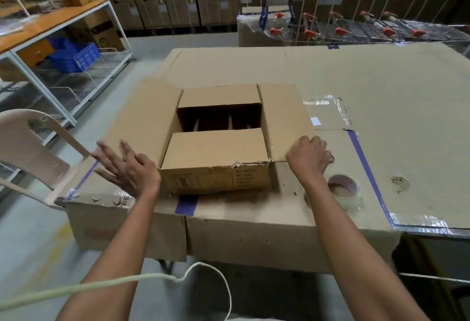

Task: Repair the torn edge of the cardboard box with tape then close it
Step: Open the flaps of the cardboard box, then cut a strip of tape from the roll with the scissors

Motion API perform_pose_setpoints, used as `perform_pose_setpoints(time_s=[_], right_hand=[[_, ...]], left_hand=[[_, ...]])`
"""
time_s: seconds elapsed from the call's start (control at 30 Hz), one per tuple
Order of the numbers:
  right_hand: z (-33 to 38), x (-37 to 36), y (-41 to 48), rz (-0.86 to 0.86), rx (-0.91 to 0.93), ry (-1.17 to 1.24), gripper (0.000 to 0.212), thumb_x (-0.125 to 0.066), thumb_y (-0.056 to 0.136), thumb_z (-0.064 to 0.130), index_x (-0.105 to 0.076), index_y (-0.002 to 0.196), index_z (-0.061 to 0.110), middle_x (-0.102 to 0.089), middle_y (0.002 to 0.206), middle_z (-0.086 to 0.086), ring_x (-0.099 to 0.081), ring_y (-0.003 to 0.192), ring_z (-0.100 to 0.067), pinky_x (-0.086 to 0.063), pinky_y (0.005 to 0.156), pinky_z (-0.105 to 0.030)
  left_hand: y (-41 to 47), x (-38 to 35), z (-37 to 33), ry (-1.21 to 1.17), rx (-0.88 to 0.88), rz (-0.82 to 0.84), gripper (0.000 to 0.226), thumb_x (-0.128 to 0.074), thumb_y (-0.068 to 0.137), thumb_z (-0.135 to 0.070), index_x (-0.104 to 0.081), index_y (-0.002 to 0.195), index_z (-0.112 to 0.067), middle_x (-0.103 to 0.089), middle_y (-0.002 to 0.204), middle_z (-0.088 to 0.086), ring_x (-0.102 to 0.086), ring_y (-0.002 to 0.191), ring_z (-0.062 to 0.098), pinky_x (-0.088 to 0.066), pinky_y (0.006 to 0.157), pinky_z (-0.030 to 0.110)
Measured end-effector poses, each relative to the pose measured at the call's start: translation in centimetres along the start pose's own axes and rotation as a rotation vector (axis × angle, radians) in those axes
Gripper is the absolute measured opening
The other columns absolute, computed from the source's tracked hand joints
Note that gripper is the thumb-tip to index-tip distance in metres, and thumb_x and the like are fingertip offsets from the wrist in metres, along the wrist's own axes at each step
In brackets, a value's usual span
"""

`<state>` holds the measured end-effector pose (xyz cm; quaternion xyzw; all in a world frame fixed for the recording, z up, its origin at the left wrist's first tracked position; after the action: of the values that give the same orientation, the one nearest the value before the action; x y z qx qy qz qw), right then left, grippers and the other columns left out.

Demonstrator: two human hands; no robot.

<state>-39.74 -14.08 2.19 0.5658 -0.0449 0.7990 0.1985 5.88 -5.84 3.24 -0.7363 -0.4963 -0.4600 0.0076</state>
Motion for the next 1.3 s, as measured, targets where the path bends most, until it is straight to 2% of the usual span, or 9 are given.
perform_pose_setpoints(time_s=[0.37,0.5,0.67,0.8,0.93,1.07,1.13,1.2,1.3], right_hand=[[1.9,1.9,-3.3,-0.327,0.416,0.122,0.022,-0.069,0.078,0.016,-0.079,0.098,0.020,-0.068,0.102,-0.004,-0.061,0.101,-0.033,-0.034,0.085,-0.045],[1.4,1.9,-6.5,-0.400,0.672,0.213,0.028,-0.067,0.081,0.009,-0.076,0.105,0.021,-0.068,0.129,-0.001,-0.058,0.122,-0.025,-0.039,0.097,-0.045],[-2.5,1.4,-8.2,-0.350,0.806,0.302,0.041,-0.058,0.087,0.001,-0.072,0.124,0.013,-0.050,0.156,-0.008,-0.038,0.151,-0.030,-0.040,0.116,-0.042],[-7.4,0.8,-7.6,-0.376,0.562,0.212,0.039,-0.068,0.086,0.016,-0.065,0.125,0.017,-0.061,0.140,-0.006,-0.054,0.133,-0.030,-0.046,0.104,-0.048],[-13.4,-3.7,-4.6,0.005,0.055,0.059,0.066,-0.072,0.081,0.052,-0.050,0.130,0.015,-0.063,0.122,-0.006,-0.057,0.119,-0.029,-0.029,0.104,-0.043],[-14.4,-4.9,-3.5,0.081,0.043,-0.044,0.031,-0.065,0.088,0.038,-0.062,0.109,0.014,-0.073,0.103,-0.007,-0.064,0.108,-0.030,-0.029,0.103,-0.041],[-14.6,-4.5,-3.3,0.069,-0.001,0.107,0.023,-0.072,0.084,0.026,-0.069,0.101,0.011,-0.074,0.097,-0.010,-0.066,0.102,-0.035,-0.041,0.095,-0.040],[-15.2,-3.6,-3.6,0.036,-0.054,0.356,0.030,-0.081,0.079,0.020,-0.073,0.105,0.008,-0.075,0.098,-0.012,-0.067,0.098,-0.034,-0.048,0.086,-0.037],[-16.3,-3.6,-4.5,0.133,-0.133,0.692,0.032,-0.083,0.081,0.018,-0.073,0.111,0.012,-0.076,0.103,-0.003,-0.070,0.093,-0.021,-0.054,0.084,-0.033]], left_hand=[[-11.5,-2.0,-14.5,-0.231,-0.775,0.022,0.051,-0.060,0.096,-0.013,-0.057,0.147,-0.014,-0.048,0.158,0.013,-0.032,0.154,0.035,-0.009,0.130,0.049],[-17.8,-1.9,-20.7,-0.355,-1.055,0.110,0.044,-0.058,0.099,-0.013,-0.061,0.142,-0.012,-0.052,0.155,0.011,-0.038,0.152,0.032,-0.025,0.124,0.059],[-20.8,-2.9,-24.8,-0.514,-1.015,0.221,0.042,-0.055,0.101,-0.012,-0.062,0.142,-0.015,-0.056,0.152,0.008,-0.040,0.150,0.029,-0.025,0.125,0.054],[-22.4,-2.3,-26.9,-0.567,-1.069,0.203,0.039,-0.058,0.100,-0.011,-0.065,0.138,-0.014,-0.062,0.144,0.007,-0.049,0.142,0.027,-0.031,0.118,0.053],[-26.0,-1.2,-26.9,-0.594,-1.353,0.129,0.031,-0.063,0.096,-0.025,-0.065,0.127,-0.020,-0.072,0.113,0.004,-0.063,0.101,0.027,-0.035,0.089,0.045],[-30.5,-4.8,-27.1,-0.499,-1.638,0.531,0.029,-0.062,0.095,-0.027,-0.071,0.118,-0.011,-0.070,0.091,0.007,-0.063,0.087,0.028,-0.047,0.081,0.042],[-31.7,-9.2,-26.8,-0.292,-1.364,1.006,0.042,-0.057,0.100,-0.032,-0.059,0.138,-0.015,-0.072,0.110,0.010,-0.064,0.106,0.030,-0.049,0.096,0.045],[-32.0,-12.7,-25.5,-0.234,-0.829,1.402,0.063,-0.057,0.103,-0.038,-0.033,0.160,-0.022,-0.054,0.149,0.012,-0.053,0.135,0.031,-0.041,0.114,0.046],[-32.1,-14.7,-26.1,-0.486,-0.317,1.569,0.071,-0.058,0.104,-0.036,-0.020,0.164,-0.032,-0.032,0.167,0.006,-0.041,0.147,0.025,-0.034,0.122,0.046]])
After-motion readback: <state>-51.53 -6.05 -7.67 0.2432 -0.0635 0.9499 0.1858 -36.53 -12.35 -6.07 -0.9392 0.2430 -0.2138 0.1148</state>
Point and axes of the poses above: each hand's wrist, its own y-axis towards the middle knuckle, its own x-axis out of the back of the hand, z = x × y, the point moved 8 cm from there along y, towards the middle knuckle
